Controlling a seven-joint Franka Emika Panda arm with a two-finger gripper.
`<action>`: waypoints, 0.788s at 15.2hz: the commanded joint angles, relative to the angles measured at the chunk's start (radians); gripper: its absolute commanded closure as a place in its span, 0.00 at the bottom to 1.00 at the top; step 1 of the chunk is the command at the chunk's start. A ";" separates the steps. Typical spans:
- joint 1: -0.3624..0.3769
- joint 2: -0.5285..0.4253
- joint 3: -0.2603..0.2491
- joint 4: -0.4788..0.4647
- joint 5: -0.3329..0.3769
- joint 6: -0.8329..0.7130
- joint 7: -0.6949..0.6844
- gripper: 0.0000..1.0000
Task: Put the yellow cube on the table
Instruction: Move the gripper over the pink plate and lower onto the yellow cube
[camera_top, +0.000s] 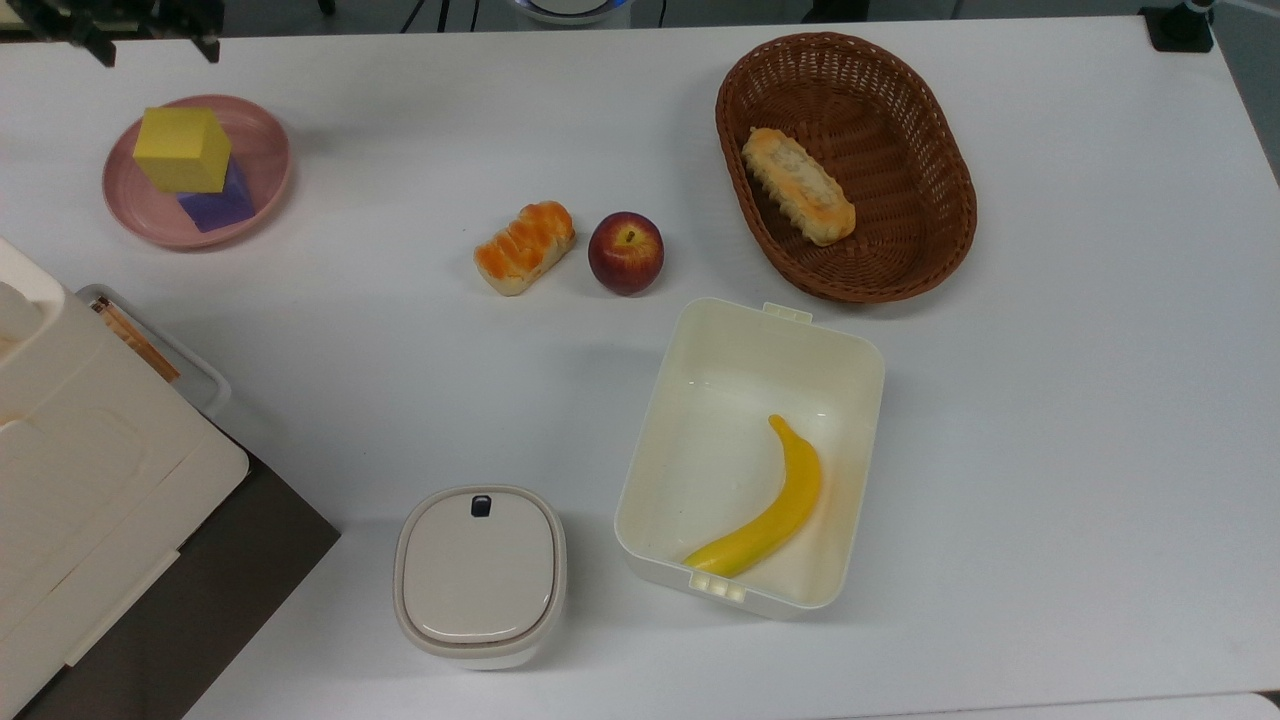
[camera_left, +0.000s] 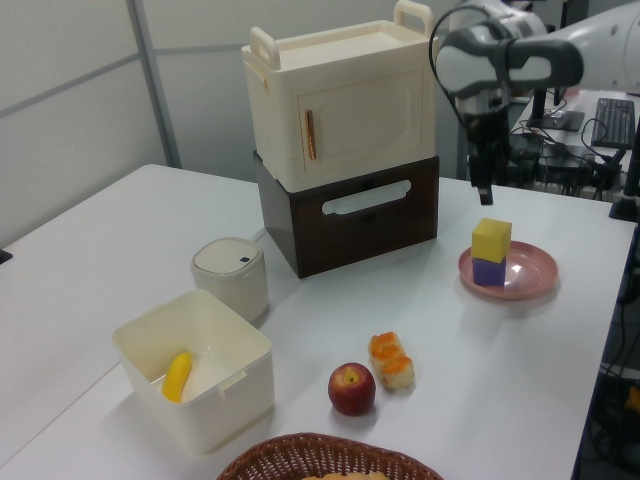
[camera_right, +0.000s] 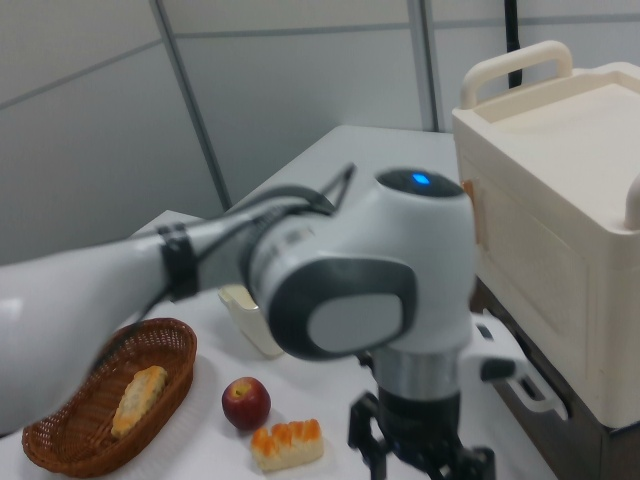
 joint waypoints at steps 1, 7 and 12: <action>0.010 0.056 0.003 -0.005 -0.078 0.047 -0.005 0.00; 0.012 0.121 0.003 -0.005 -0.091 0.094 0.000 0.00; 0.018 0.152 0.003 -0.005 -0.130 0.100 0.000 0.00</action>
